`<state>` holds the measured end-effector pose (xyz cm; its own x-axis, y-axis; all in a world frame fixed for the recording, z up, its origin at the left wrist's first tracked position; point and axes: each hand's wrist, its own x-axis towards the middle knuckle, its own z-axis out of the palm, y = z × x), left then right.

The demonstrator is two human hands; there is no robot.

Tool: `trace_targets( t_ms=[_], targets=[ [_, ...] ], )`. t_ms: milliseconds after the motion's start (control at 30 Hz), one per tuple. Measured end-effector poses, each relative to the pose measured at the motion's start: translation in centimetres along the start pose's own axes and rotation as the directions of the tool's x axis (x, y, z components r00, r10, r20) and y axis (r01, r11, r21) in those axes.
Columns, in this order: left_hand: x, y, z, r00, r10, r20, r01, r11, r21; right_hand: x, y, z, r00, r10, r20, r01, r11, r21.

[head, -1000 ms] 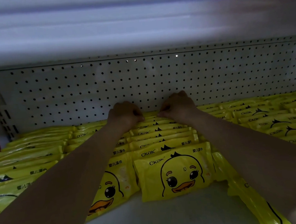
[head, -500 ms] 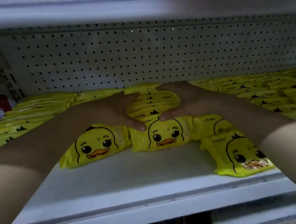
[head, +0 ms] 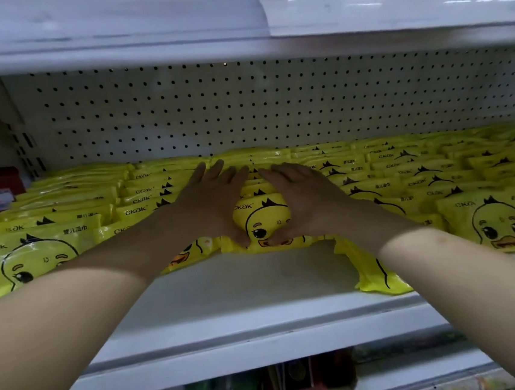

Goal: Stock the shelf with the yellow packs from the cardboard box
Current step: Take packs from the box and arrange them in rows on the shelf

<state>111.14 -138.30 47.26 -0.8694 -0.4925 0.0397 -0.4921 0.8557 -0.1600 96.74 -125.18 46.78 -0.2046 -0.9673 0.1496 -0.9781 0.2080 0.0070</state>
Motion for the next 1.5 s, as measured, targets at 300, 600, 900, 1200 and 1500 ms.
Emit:
trace_targets(
  t_ms=[300, 600, 900, 1200, 1500],
  targets=[
    [0.4, 2.0, 0.5, 0.999, 0.019, -0.04, -0.018, 1.0, 0.01, -1.0, 1.6, -0.6, 0.993, 0.02, 0.116, -0.013, 0.998, -0.063],
    [0.9, 1.6, 0.8, 0.997, -0.011, -0.071, 0.012, 1.0, 0.007, -0.6, 1.8, -0.4, 0.999, 0.011, 0.046, -0.007, 0.997, -0.08],
    [1.2, 1.6, 1.0, 0.993, -0.002, -0.116, 0.01, 0.998, 0.069, -0.3, 2.6, -0.5, 0.999, 0.013, 0.043, -0.008, 0.993, -0.12],
    [1.0, 1.4, 1.3, 0.99, 0.015, -0.137, -0.007, 0.998, 0.058, -0.5, 2.7, -0.3, 0.998, 0.035, 0.058, -0.023, 0.983, -0.18],
    [-4.9, -4.4, -1.4, 0.992, -0.033, -0.124, 0.02, 0.994, -0.105, -0.4, -0.8, -3.1, 1.0, -0.003, 0.031, 0.004, 0.999, -0.043]
  ],
)
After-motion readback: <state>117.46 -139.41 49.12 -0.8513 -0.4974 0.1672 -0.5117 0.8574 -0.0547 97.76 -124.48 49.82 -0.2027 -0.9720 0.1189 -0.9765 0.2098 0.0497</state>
